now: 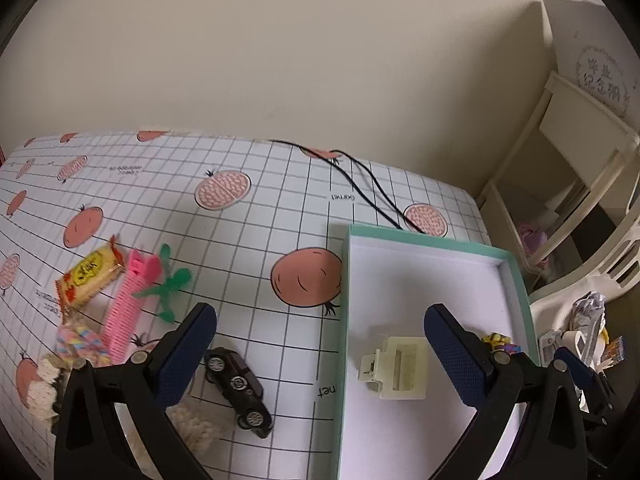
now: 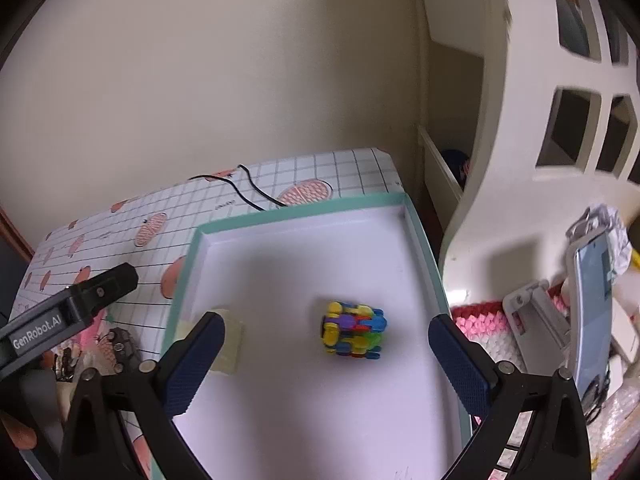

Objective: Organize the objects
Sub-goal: 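Withdraw both open tools from the tray back toward the remaining items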

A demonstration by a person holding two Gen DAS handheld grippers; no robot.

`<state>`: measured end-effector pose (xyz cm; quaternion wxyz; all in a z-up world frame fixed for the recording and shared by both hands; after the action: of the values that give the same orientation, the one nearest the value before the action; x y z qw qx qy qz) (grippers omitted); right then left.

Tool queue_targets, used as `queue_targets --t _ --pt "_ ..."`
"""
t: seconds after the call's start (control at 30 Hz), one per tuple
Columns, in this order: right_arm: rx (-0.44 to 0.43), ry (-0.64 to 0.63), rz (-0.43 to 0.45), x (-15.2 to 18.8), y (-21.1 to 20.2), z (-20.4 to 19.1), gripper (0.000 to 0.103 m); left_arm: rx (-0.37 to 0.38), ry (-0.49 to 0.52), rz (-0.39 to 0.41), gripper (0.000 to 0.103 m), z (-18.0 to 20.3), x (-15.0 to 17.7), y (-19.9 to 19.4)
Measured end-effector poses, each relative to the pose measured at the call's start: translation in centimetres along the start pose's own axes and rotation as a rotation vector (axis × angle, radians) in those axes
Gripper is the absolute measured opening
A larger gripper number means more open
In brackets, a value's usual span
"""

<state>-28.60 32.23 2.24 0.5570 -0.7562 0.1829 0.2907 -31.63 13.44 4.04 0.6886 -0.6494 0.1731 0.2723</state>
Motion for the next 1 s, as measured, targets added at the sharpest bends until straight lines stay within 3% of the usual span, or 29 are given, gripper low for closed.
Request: queue_targets --t 0.4,1.0 --pt "0.022 -0.051 0.076 -2.1 -3.9 -4.4 0.103 0.010 -0.035 0.056 0.103 -3.7 -1.8 -4.2" --pt "-0.102 -0.165 0.161 -3.3 -6.5 -14.9 0.103 -0.057 -0.145 0.127 0.103 -14.3 -2.9 -9.5"
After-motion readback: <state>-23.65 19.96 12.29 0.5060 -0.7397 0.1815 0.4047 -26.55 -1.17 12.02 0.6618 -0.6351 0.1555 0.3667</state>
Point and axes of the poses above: each gripper's, at about its wrist camera, not at the fingertips, and y roughly the way its jaws point, z to its right, x to its underside, the point moved 9 cm from there along y, roughly the way its jaws point, and after that the axes turned 8 degrees about -x, right-handed, at the moved point
